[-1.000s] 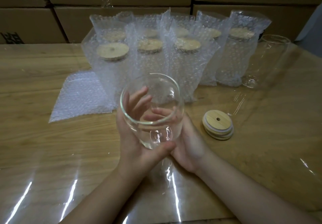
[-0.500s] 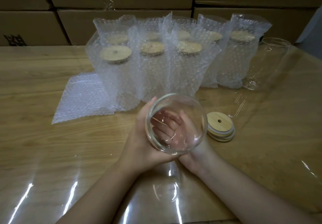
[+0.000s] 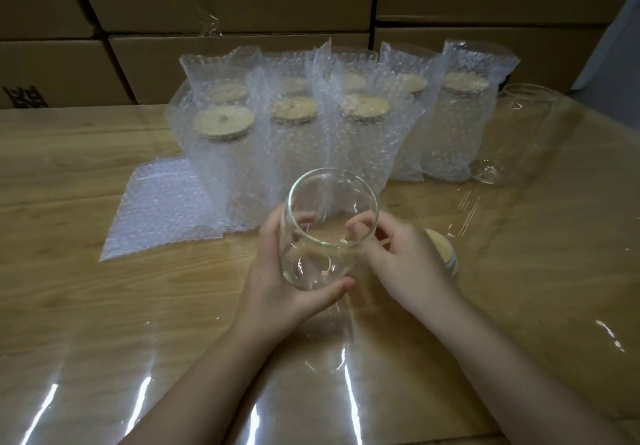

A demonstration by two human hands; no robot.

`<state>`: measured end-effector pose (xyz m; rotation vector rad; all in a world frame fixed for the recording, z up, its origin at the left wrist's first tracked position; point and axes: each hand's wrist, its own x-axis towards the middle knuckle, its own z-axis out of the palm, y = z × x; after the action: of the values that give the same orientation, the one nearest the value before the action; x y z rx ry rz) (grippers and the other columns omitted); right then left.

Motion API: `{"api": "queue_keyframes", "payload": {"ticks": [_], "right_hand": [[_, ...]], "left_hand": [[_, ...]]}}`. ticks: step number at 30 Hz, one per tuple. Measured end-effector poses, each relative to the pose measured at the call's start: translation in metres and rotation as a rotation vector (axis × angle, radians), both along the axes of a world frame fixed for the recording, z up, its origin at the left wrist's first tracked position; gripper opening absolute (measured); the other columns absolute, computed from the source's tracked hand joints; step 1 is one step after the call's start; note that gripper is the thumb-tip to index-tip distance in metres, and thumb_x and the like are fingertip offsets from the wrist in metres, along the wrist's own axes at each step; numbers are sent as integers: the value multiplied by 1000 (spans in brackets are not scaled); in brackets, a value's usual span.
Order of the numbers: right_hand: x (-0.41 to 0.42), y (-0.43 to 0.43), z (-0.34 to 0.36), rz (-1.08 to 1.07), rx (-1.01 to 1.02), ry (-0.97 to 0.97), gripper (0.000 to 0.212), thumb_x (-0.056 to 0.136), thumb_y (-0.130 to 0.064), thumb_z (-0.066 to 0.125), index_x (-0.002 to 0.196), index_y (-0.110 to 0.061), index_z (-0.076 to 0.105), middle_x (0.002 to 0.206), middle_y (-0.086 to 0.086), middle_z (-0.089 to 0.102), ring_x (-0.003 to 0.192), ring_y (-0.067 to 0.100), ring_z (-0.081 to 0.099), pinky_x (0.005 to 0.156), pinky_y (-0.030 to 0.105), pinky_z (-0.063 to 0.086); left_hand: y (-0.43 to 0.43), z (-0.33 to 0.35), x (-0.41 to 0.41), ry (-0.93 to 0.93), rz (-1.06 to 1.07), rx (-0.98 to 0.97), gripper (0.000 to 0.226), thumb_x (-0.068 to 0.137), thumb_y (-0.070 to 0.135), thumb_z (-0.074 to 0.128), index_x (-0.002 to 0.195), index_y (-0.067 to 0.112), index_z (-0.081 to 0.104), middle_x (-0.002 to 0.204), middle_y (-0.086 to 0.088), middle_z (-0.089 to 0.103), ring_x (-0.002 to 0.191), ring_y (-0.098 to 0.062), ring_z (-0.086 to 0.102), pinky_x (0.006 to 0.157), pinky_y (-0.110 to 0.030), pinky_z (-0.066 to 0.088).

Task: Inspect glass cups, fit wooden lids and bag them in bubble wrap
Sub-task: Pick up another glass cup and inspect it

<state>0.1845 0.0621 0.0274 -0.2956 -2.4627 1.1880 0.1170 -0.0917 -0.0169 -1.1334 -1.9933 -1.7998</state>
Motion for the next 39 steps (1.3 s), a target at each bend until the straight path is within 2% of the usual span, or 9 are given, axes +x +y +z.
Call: {"api": "queue_keyframes", "payload": {"ticks": [2,6,12,15,19,24,27,33,39], "right_hand": [[4,15,15,-20,320,-142,19,92,-36,55,110,-31,62,106,-13,64,100,6,55,86,25,46],[13,34,26,47,578,-719,76,82,-47,66,146,-38,26,149,-2,30,131,27,36,106,40,37],[9,51,28,6,638,-742,48,89,-36,53,135,-43,41,122,-2,42,117,25,48,88,33,43],[4,59,31,46,603,-787,52,84,-38,61,132,-41,42,107,-4,34,112,23,49,81,30,40],[6,72,48,61,399,-565,55,79,-37,71,129,-42,48,112,-2,39,107,20,52,90,30,43],[4,49,80,196,-242,167,50,67,-48,74,112,-50,53,115,-18,60,98,4,65,81,23,54],[-8,24,78,289,-535,457,47,77,-19,73,115,-30,49,123,3,57,102,7,65,83,22,53],[-26,-17,51,375,-608,542,47,71,-21,73,109,-24,46,119,9,55,103,9,63,87,27,51],[-31,-28,18,334,-591,553,41,72,-27,73,107,-28,51,120,0,58,108,11,59,89,27,47]], "left_hand": [[1,-2,-2,-44,-36,-5,95,62,34,87,137,47,30,126,8,56,119,-10,57,94,-16,44],[0,-3,1,-188,-126,-33,96,60,40,86,135,57,29,122,4,58,120,-21,55,96,-18,44],[0,-1,-3,-287,-141,-78,96,60,43,83,129,70,23,120,18,54,125,-5,49,98,-16,41],[1,-1,-6,-281,-130,-90,96,59,56,83,132,69,21,122,24,53,127,-5,47,98,-15,40],[1,-3,-9,-334,-114,-145,99,54,67,80,131,71,17,123,24,54,126,0,46,94,-13,42],[1,-6,-12,-393,-148,-144,106,56,60,81,139,54,15,121,29,53,123,3,48,98,-22,45],[0,-7,-14,-408,-142,-159,101,55,58,82,135,51,21,121,29,53,122,2,49,101,-31,46],[1,-5,-11,-474,-150,-115,92,57,42,84,129,57,29,124,18,53,114,4,55,77,-17,53],[1,-4,-11,-502,-144,-116,91,56,48,88,127,54,33,130,7,54,120,-27,57,90,-49,54]]}}
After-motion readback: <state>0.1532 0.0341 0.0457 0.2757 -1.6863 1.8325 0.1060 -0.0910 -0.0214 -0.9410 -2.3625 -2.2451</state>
